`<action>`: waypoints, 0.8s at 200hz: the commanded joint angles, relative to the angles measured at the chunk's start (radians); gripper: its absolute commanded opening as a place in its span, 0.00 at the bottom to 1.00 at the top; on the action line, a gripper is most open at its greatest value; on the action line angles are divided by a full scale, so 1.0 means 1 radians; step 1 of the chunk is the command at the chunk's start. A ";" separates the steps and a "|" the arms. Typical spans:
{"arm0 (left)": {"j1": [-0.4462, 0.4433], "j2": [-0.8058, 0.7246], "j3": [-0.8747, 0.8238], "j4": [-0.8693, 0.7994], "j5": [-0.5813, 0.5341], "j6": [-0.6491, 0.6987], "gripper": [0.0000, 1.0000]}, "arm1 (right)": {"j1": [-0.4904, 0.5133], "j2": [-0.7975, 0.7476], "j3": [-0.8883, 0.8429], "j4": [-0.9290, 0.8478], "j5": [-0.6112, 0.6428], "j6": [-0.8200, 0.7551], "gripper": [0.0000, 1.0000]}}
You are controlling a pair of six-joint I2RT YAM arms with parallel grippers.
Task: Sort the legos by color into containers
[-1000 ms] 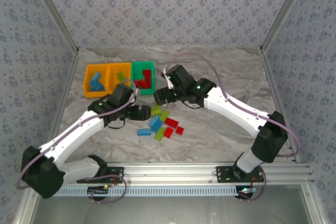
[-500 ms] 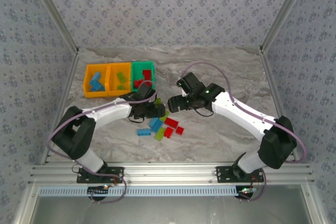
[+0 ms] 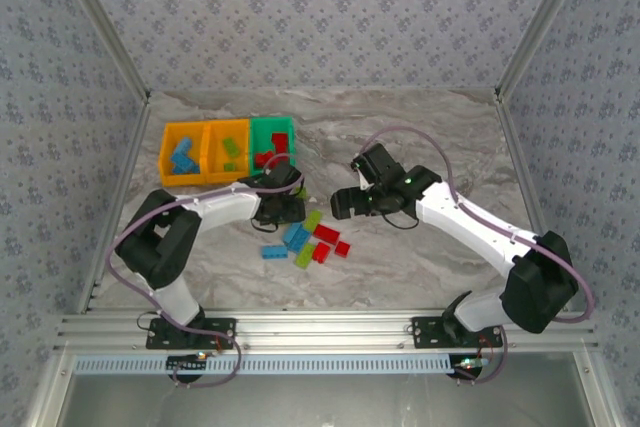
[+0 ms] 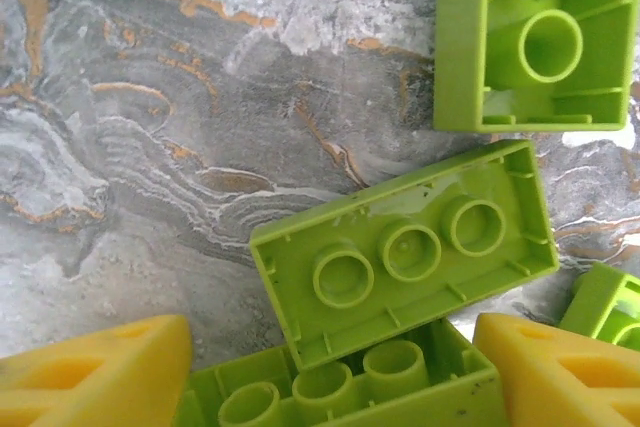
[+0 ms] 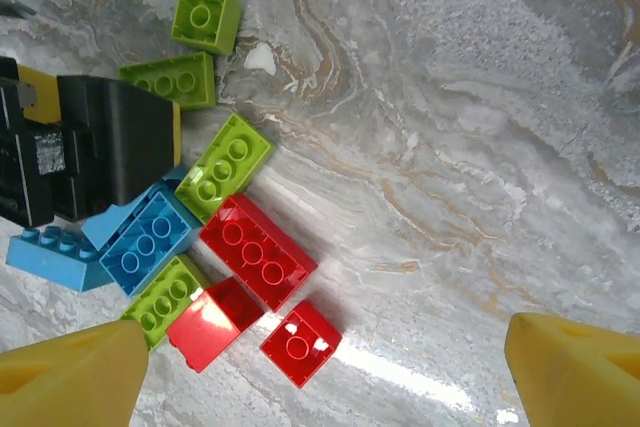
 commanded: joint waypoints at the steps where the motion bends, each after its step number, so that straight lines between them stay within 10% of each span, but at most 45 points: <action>1: -0.003 -0.027 -0.015 -0.011 0.003 -0.005 0.59 | -0.001 -0.017 -0.008 0.016 -0.060 0.012 0.95; 72: 0.025 -0.296 0.039 -0.116 -0.233 0.084 0.52 | 0.000 -0.035 0.000 0.042 -0.069 0.024 0.96; 160: 0.474 0.051 0.356 0.080 -0.210 0.194 0.54 | 0.006 -0.100 -0.025 0.047 -0.069 0.047 0.96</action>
